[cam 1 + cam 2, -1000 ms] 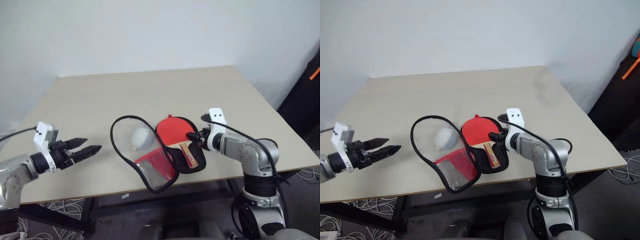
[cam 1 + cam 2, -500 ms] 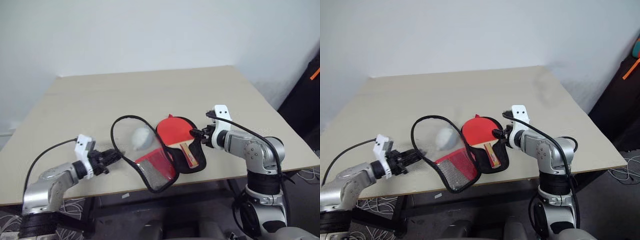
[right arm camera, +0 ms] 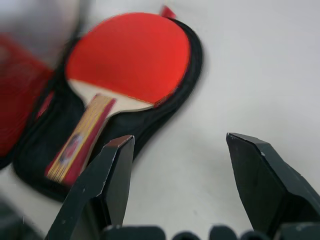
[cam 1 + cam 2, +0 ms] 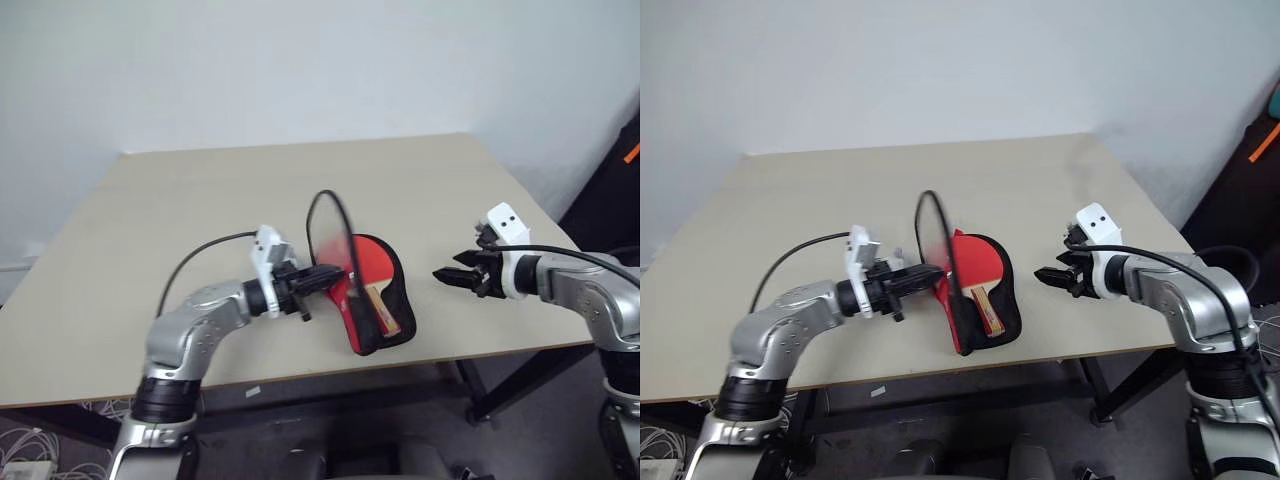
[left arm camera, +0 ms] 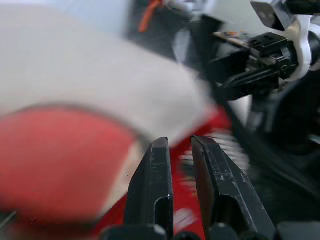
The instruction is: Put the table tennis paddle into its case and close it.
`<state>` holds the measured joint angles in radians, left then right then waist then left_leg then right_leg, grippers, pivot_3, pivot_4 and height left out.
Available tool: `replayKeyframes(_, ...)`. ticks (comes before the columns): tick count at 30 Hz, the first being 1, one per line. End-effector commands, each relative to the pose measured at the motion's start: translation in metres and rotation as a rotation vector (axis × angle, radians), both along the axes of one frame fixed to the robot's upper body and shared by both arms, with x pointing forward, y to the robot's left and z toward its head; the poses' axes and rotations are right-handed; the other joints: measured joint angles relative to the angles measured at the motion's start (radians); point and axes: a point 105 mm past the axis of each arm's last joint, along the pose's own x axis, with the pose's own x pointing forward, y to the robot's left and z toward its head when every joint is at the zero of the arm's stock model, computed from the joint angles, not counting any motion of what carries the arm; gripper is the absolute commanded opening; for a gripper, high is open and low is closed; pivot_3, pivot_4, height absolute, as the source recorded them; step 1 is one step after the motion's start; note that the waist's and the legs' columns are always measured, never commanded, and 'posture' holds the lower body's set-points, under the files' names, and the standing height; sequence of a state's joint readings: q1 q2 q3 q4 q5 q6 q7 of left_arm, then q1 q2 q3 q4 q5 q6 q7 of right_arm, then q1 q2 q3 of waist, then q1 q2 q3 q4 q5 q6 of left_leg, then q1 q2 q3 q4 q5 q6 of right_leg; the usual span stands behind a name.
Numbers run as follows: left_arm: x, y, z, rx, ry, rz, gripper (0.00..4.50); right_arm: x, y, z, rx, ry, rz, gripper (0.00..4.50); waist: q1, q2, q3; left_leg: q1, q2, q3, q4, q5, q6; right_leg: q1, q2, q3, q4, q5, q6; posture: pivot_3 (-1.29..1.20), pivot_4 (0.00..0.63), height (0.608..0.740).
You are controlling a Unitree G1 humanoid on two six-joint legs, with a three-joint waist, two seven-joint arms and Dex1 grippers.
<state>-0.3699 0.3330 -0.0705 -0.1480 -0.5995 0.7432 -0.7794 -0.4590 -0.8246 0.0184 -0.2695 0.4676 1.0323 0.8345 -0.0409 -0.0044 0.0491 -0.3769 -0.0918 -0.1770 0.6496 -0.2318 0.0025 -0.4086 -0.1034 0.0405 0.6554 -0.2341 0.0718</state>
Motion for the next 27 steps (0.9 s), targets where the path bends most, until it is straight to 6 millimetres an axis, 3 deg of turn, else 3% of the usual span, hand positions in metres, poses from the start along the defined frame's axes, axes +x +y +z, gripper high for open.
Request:
replayKeyframes(1, 0.003, -0.012, 0.005, -0.014, -0.02, -0.013, 0.67, -0.006, 0.004, 0.013, -0.01, -0.063, 0.126, 3.21, -0.005, 0.0, 0.0, 0.0, 0.001, 0.0, 0.0, 0.0, 0.0, 0.0, 0.0, 0.0, 0.0, 0.0, 0.0, 0.0, 0.0, 0.698)
replayKeyframes(4, 0.002, -0.011, -0.001, -0.033, 0.028, -0.002, 0.67, -0.003, -0.001, 0.014, -0.033, -0.079, 0.123, 3.21, -0.005, -0.002, 0.002, 0.0, 0.002, 0.0, 0.0, 0.0, 0.0, 0.0, 0.0, 0.0, 0.0, 0.0, 0.0, 0.0, 0.0, 0.698)
replayKeyframes(9, 0.0, 0.016, -0.013, 0.008, 0.099, 0.048, 0.67, -0.001, -0.004, 0.012, -0.032, -0.081, 0.107, 3.21, -0.004, -0.003, 0.002, -0.001, 0.003, -0.001, 0.001, 0.0, 0.0, 0.0, 0.0, 0.0, 0.0, 0.0, 0.0, 0.0, 0.0, 0.698)
replayKeyframes(15, -0.019, 0.038, -0.033, 0.025, 0.244, 0.089, 0.67, -0.003, 0.0, 0.002, -0.019, -0.062, 0.091, 3.21, -0.003, -0.004, 0.002, -0.001, 0.003, -0.002, 0.001, -0.001, 0.0, 0.0, -0.001, 0.0, 0.0, 0.0, 0.0, 0.0, 0.0, 0.698)
replayKeyframes(22, -0.037, 0.031, -0.057, 0.041, 0.406, 0.078, 0.67, -0.005, 0.011, 0.0, 0.003, -0.062, 0.097, 3.21, 0.021, -0.004, 0.003, -0.001, 0.002, -0.002, 0.001, -0.001, 0.0, 0.0, -0.001, 0.0, 0.001, 0.0, 0.0, 0.0, 0.0, 0.698)
replayKeyframes(27, -0.041, 0.023, -0.065, 0.034, 0.465, 0.073, 2.18, -0.006, 0.017, 0.0, 0.014, -0.063, 0.098, 3.21, 0.041, -0.004, 0.003, -0.001, 0.002, -0.001, 0.002, -0.001, 0.0, 0.0, -0.001, 0.0, 0.0, 0.0, 0.0, 0.0, 0.0, 0.698)
